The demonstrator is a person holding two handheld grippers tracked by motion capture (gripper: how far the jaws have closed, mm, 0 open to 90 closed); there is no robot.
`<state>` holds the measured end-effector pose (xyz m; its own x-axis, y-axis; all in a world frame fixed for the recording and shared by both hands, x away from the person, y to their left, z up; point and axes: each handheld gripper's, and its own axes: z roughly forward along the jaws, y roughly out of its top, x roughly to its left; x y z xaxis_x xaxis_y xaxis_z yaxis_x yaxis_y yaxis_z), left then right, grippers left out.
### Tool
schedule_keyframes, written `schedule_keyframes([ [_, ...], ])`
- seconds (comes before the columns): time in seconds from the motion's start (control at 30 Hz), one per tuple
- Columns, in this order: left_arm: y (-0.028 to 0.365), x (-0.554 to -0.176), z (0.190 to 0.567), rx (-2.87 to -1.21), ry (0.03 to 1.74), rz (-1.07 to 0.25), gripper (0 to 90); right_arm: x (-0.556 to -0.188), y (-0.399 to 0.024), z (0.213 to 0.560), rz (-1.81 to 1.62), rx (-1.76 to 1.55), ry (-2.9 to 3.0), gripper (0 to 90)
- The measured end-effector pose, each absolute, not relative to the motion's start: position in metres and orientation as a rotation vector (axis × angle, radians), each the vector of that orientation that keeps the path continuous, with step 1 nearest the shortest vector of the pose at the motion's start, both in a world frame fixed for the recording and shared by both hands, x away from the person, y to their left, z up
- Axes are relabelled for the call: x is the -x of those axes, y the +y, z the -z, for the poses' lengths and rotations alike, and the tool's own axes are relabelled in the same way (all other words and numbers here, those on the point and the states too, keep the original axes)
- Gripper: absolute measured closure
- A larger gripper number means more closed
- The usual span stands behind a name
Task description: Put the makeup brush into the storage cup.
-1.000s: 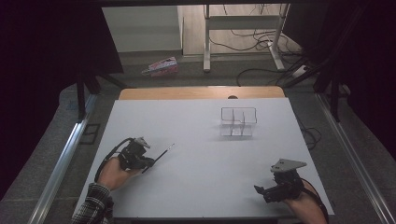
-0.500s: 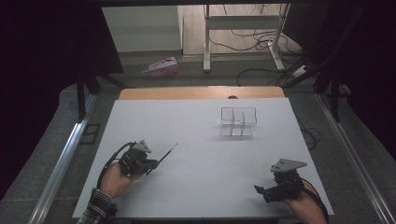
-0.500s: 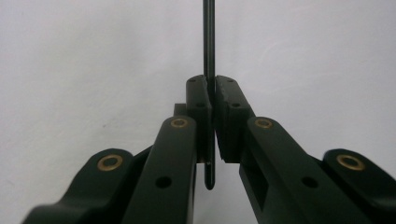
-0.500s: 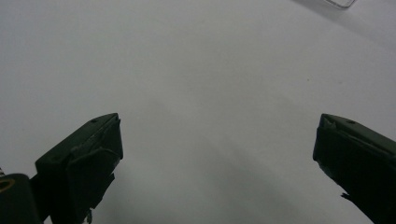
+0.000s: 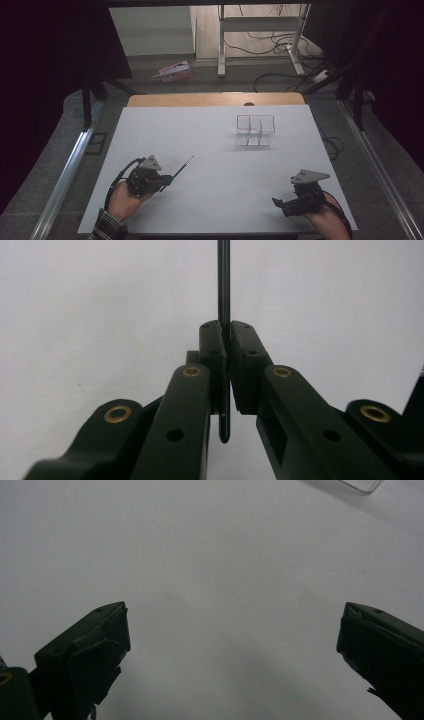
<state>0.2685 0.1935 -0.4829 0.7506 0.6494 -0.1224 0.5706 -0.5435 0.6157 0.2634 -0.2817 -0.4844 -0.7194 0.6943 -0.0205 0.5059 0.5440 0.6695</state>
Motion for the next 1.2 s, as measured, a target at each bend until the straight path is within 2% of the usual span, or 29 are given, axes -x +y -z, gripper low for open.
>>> schedule_keyframes([
  [0.6,0.184,-0.242,0.477,-2.194,0.848,-0.137,85.9,-0.263,-0.283,0.481,-1.021,-1.019,2.457,0.0],
  [1.2,0.173,-0.234,0.477,-2.112,0.801,-0.095,85.9,-0.261,-0.273,0.473,-1.218,-1.017,2.469,0.0],
])
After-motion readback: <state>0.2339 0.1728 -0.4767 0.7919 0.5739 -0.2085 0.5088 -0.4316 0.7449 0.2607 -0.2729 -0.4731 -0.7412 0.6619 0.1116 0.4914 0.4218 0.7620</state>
